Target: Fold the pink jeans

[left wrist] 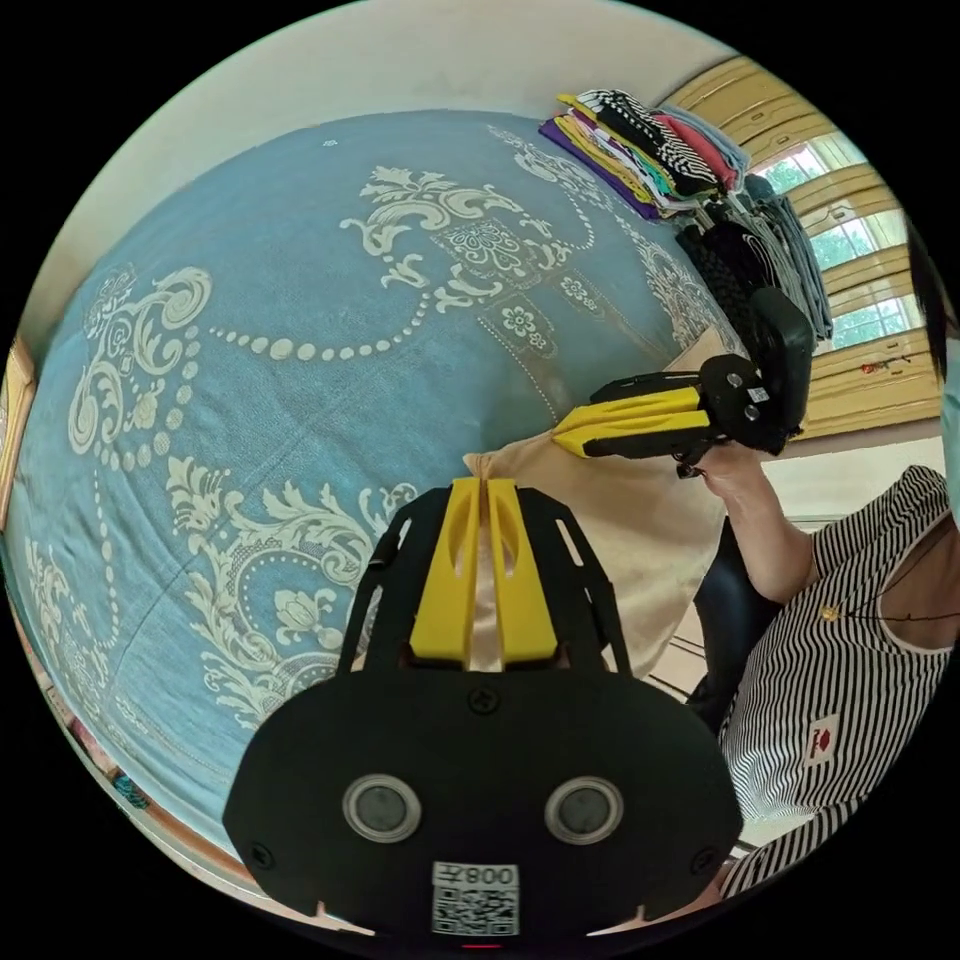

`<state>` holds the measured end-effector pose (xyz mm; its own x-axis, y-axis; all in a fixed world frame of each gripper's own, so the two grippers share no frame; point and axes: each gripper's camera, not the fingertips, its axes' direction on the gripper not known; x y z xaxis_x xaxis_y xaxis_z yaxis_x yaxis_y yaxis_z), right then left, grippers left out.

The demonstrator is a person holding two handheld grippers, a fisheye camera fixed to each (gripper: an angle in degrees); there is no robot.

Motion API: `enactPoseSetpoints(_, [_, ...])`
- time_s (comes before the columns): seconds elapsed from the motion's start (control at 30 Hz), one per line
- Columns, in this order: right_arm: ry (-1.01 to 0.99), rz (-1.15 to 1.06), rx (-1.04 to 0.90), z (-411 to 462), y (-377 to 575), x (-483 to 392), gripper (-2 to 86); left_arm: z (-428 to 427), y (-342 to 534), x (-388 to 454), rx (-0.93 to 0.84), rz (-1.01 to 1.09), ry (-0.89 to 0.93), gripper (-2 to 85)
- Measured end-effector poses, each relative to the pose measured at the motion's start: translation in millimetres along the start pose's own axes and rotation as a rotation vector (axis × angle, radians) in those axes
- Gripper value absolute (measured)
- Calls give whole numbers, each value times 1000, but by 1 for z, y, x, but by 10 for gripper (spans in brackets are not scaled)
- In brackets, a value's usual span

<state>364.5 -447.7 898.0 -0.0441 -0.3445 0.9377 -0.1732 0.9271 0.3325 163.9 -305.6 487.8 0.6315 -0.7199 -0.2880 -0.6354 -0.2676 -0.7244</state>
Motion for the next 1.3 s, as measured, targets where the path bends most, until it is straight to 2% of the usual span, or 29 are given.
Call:
enactPoseSetpoints(0.03, [6, 0, -2, 0, -1, -1, 17, 7, 2, -3, -22, -16, 2, 16])
enactPoseSetpoints(0.13, [16, -1, 1, 0, -1, -6, 10, -3, 21, -9, 66, -85, 46, 17])
enactPoseSetpoints(0.33, [-30, 37, 15, -4, 0, -4, 5, -35, 106, -4, 208, -261, -28, 13])
enactPoseSetpoints(0.43, [-13, 29, 14, -6, 0, -9, 5, -13, 141, -9, 104, -371, -64, 6])
enactPoseSetpoints(0.53, [3, 27, 15, -9, 1, -14, 5, -10, 163, -12, 179, -457, 10, 3])
enactPoseSetpoints(0.6, [-5, 35, 23, -11, 3, -14, 4, -18, 162, 5, 225, -421, -77, 2])
enactPoseSetpoints(0.67, [-11, 38, 25, -13, 3, -14, 4, -22, 147, 36, 272, -285, -102, 2])
enactPoseSetpoints(0.73, [-12, 39, 26, -15, 4, -15, 3, -8, 134, 51, 199, -215, -109, 1])
enactPoseSetpoints(0.8, [-20, 40, 27, -18, 5, -15, 3, 14, 128, 57, 88, -183, -162, 1])
enactPoseSetpoints(0.9, [-37, 44, 34, -22, 8, -15, 3, 12, 136, 58, 138, -242, -122, 1])
enactPoseSetpoints(1.0, [-57, 49, 69, -35, 14, -13, 2, 2, 136, 88, 234, -177, -191, 1])
enactPoseSetpoints(1.13, [-104, 50, 156, -65, 29, -3, 1, 24, 109, 118, 179, -62, -212, 2])
enactPoseSetpoints(1.2, [-213, 28, 86, -66, 36, 6, 1, 34, 104, 119, 158, -68, -215, 2])
enactPoseSetpoints(1.3, [-169, 44, 5, -58, 41, 7, 1, 36, 111, 118, 187, -110, -147, 1])
